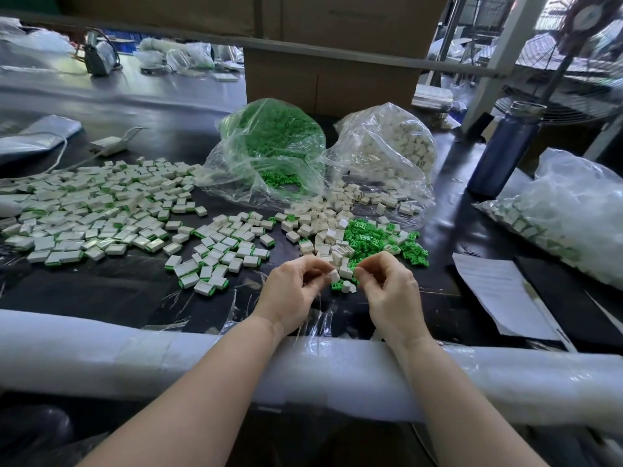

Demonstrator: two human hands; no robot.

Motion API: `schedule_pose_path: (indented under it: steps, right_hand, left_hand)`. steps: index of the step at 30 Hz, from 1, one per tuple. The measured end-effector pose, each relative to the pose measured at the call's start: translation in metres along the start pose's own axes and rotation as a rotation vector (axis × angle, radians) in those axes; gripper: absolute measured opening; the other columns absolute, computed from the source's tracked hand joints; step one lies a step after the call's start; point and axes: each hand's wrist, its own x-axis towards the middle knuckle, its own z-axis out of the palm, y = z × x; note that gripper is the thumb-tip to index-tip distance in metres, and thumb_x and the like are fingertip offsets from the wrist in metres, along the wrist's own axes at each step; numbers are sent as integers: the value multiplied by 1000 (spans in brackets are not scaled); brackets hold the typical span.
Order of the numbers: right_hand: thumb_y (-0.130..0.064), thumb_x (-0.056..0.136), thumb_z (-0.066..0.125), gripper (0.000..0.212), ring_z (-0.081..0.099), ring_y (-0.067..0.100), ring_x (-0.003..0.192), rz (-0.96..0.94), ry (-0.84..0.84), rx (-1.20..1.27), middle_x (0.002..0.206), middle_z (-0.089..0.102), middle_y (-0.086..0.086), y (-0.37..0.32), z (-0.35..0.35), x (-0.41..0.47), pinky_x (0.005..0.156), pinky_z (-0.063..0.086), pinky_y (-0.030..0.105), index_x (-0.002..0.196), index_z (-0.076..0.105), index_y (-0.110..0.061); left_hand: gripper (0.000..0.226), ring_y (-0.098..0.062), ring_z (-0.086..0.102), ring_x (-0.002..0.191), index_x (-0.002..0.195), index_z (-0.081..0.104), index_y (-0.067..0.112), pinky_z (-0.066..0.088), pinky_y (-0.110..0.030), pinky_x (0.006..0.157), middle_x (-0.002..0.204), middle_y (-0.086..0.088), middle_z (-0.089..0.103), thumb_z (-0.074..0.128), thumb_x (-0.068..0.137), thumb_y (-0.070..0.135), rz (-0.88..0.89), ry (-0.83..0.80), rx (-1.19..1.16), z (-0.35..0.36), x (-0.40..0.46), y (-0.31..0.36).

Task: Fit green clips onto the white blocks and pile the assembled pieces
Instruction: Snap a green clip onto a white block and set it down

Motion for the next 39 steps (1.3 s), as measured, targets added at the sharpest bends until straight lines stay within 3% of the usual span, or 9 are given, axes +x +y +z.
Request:
schedule_pose_path:
  steps: [6,10,13,17,24,29,35,39]
  right_hand:
    - [-4,79,72,13,63,9,72,56,-10,138,76,66,-5,0,-3,1,72,52,20,84,66,-14]
    - [0,80,69,16,59,2,67,39,-28,151,72,64,-7,-1,-2,1,68,49,13,79,65,-15]
    - [-1,82,67,22,56,-2,66,22,-19,148,72,61,-9,-1,-2,1,65,45,9,77,60,-21]
    - [-1,82,66,29,55,-6,66,10,9,145,71,60,-11,-1,-2,0,64,42,6,74,57,-28]
    - [-3,85,63,19,60,2,72,33,-36,208,77,66,-9,0,-2,0,69,48,14,81,65,-21]
    - [-1,83,66,19,63,3,72,54,-49,302,77,67,-6,-3,-3,0,70,52,17,83,66,-19]
    - [2,79,69,17,60,2,61,76,-115,319,70,66,-3,-5,-3,0,61,50,15,78,66,-15]
    - [0,78,70,15,60,7,61,96,-130,268,69,67,0,-4,-3,1,62,54,24,75,66,-15]
  left_hand:
    - [5,-25,62,81,85,61,24,54,-34,80,85,-7,66,64,85,19,-27,-49,-80,-1,-1,2]
    - [17,-15,54,72,84,61,29,53,-26,68,83,-1,56,61,87,12,8,-48,-87,-3,-2,2]
    - [19,-14,56,75,89,60,30,53,-25,72,86,1,55,61,87,11,17,-40,-82,-3,-3,3]
    - [13,-25,64,85,93,59,19,55,-35,81,90,-9,65,63,85,9,-5,-19,-99,-3,-3,4]
    - [18,-13,61,83,94,67,22,52,-20,82,96,1,57,60,87,7,31,-54,-88,-3,-4,3]
    - [16,-17,64,87,91,60,18,52,-22,84,90,-2,67,66,83,6,-29,-79,-172,-2,-2,2]
    - [11,-8,62,77,91,64,14,51,-15,75,84,-1,68,67,82,7,-53,-153,-249,-3,-2,2]
    - [12,-13,64,74,91,65,14,56,-23,74,88,-11,67,64,84,5,-78,-161,-298,-4,-3,3]
